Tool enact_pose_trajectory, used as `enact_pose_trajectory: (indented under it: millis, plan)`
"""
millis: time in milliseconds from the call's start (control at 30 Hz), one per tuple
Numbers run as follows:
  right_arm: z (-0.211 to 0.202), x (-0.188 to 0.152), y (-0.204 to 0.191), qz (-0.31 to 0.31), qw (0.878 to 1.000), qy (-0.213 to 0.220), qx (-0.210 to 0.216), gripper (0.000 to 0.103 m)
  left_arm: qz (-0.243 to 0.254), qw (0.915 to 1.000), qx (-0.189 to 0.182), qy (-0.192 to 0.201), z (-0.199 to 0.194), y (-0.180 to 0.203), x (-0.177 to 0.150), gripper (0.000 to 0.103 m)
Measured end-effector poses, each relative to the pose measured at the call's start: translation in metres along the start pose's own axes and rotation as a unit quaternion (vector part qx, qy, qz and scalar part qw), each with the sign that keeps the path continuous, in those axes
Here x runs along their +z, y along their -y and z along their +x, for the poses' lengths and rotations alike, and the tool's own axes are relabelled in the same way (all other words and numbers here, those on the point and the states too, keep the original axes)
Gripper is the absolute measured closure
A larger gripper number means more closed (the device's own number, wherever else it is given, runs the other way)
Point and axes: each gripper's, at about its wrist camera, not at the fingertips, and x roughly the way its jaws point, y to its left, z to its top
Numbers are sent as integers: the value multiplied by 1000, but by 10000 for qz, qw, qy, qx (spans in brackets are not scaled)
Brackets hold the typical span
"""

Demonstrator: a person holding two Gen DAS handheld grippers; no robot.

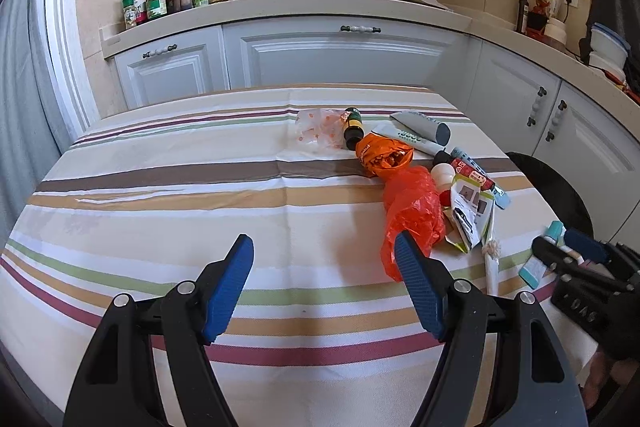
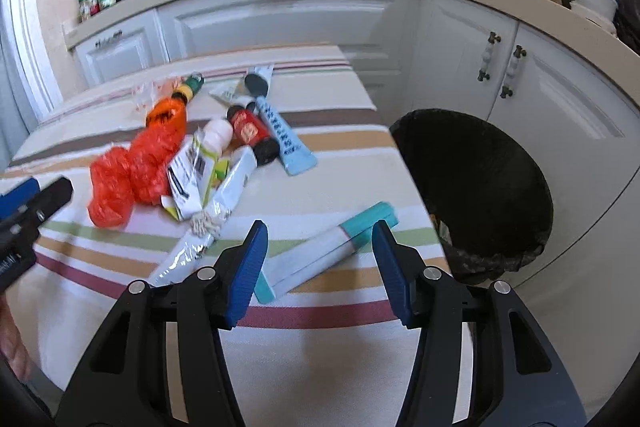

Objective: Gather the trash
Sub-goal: 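Grasp the teal-capped white tube with the right gripper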

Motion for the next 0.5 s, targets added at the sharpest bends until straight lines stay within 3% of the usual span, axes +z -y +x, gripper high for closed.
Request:
enact_pose_trajectory:
  millis: [167, 400, 500]
  plan:
    - [-5, -1, 6, 118, 9999, -89, -31, 50, -18, 10000, 25, 26, 0, -1, 1, 32]
    - [4, -9, 1, 168, 9987, -420, 243, 50, -146, 9998, 148, 51, 0, -14, 4, 32]
    - [8, -7, -3, 123, 9987, -370, 314, 50, -184, 9997, 170, 14, 3, -18, 3, 32]
